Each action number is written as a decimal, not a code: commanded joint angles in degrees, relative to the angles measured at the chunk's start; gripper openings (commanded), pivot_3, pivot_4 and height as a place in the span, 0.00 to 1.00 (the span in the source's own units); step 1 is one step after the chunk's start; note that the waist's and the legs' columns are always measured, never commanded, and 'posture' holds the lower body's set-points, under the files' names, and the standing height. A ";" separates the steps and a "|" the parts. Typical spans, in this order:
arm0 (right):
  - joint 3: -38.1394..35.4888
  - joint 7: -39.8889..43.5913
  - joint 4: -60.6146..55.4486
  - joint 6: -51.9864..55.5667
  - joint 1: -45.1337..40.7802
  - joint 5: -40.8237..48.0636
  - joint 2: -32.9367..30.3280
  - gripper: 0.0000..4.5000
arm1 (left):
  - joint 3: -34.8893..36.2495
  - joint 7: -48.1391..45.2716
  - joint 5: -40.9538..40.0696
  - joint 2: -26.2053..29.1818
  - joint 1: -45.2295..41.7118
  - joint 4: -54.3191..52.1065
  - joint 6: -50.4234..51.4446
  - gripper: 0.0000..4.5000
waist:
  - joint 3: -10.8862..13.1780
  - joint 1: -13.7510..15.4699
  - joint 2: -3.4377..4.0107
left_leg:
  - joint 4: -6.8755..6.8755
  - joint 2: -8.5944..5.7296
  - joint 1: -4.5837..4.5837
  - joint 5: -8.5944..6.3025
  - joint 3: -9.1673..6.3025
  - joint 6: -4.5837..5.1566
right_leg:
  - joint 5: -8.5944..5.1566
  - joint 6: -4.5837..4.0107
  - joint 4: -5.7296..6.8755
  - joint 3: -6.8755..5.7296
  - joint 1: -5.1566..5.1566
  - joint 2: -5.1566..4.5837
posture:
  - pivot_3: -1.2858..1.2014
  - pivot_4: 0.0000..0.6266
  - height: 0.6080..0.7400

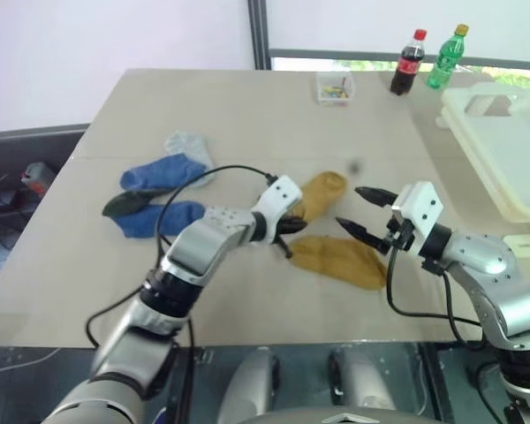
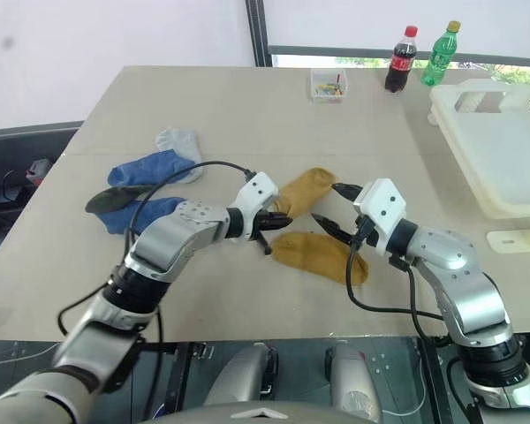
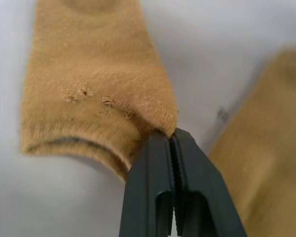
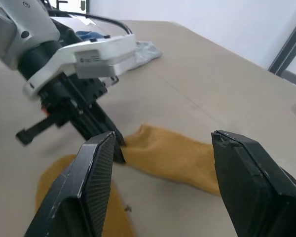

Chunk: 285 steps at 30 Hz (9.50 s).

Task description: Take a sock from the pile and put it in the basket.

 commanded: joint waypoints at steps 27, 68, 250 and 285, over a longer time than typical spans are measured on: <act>6.33 -5.41 47.93 -11.71 -25.30 -14.76 11.38 0.72 | 29.70 22.54 -10.83 -18.63 6.00 -4.76 22.13 0.76 | 0.00 -0.10 -0.03 | 0.09 -0.09 0.04 0.15 -0.01 -0.24 | 0.01 0.02 0.20 0.02 0.01 -0.06 | 0.52 0.24 1.00; -0.87 -4.92 -2.69 9.53 0.09 -7.77 6.47 0.41 | 21.41 13.43 -5.46 -10.18 -7.11 19.75 9.41 0.77 | 0.03 0.31 -0.07 | 0.03 -0.15 -0.06 0.05 -0.14 -0.09 | 0.00 0.04 0.08 -0.12 0.01 -0.06 | 0.52 0.24 1.00; -1.27 -4.62 -3.95 9.87 16.42 0.10 -2.38 0.03 | 8.51 -19.86 -29.27 -15.82 -4.61 7.96 23.11 0.79 | 0.09 0.44 -0.19 | 0.09 -0.01 -0.08 0.04 -0.12 -0.04 | -0.02 0.05 -0.04 -0.11 0.08 0.02 | 0.52 0.24 1.00; -14.64 -18.17 -12.34 37.36 11.16 20.90 -3.03 0.98 | 13.35 -24.20 -16.07 0.52 11.11 -14.63 -3.88 0.79 | -0.53 1.56 0.15 | -0.02 0.15 -0.30 -0.04 -0.09 0.07 | -0.16 -0.29 -0.62 -0.21 0.08 -0.10 | 0.52 0.24 1.00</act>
